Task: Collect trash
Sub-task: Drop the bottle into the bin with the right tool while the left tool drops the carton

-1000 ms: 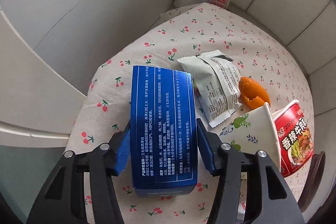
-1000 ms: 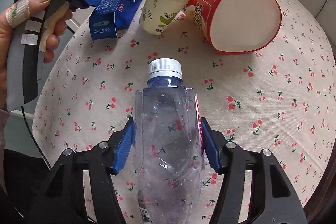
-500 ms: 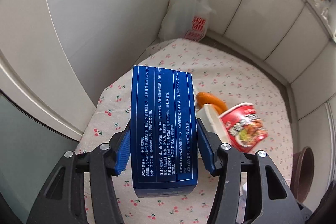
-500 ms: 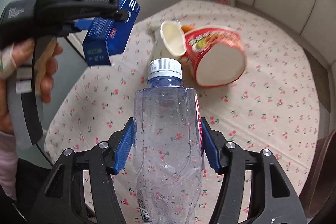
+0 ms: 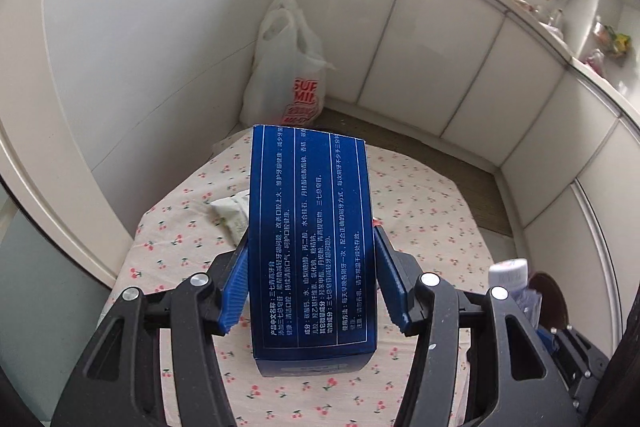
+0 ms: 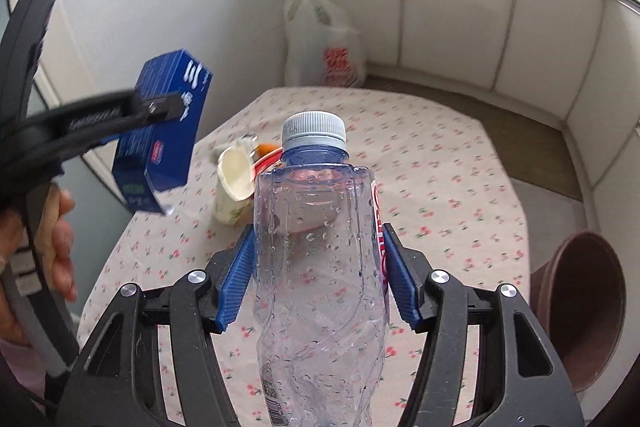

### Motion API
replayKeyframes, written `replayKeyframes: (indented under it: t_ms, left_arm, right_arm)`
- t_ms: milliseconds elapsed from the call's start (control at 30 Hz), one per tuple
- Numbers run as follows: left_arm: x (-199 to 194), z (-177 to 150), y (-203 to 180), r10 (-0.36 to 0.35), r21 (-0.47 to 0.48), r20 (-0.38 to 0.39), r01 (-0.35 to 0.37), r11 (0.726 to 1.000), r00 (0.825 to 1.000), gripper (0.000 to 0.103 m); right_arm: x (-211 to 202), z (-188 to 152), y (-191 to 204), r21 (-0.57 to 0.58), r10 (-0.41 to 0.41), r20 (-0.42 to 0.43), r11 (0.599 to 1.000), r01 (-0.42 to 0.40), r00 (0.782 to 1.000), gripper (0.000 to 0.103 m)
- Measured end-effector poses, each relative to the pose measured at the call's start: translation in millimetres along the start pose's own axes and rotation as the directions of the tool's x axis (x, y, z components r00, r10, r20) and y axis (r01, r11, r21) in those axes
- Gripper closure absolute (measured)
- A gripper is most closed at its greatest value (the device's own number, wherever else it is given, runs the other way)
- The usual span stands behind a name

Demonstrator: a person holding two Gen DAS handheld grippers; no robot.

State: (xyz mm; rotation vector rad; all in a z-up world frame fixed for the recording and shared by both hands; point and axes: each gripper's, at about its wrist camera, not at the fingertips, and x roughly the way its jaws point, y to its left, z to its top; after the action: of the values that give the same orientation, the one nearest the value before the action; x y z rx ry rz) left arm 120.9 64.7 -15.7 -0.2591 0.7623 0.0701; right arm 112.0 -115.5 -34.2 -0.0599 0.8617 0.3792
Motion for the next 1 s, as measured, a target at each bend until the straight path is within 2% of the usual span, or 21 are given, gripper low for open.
replayKeyframes:
  t_ms: [267,533,1000]
  left_arm:
    - [-2.8,-6.2,-31.2,-0.056,0.019,0.034,0.055,0.998,0.998,0.048]
    - [-1.6,-16.8,-67.5,-0.117,0.045,0.053,0.115,0.992,0.992,0.048]
    - [0.7,-35.7,-141.0,-0.236,0.105,0.065,0.228,0.968,0.97,0.047]
  right_arm:
    - [-25.7,1.1,-38.0,0.103,-0.125,0.128,0.988,0.112,0.984,0.045]
    - [-54.2,-4.0,-65.1,0.175,-0.267,0.245,0.958,0.229,0.932,0.045]
    - [-82.4,-23.0,-127.3,0.328,-0.463,0.264,0.868,0.373,0.846,0.045]
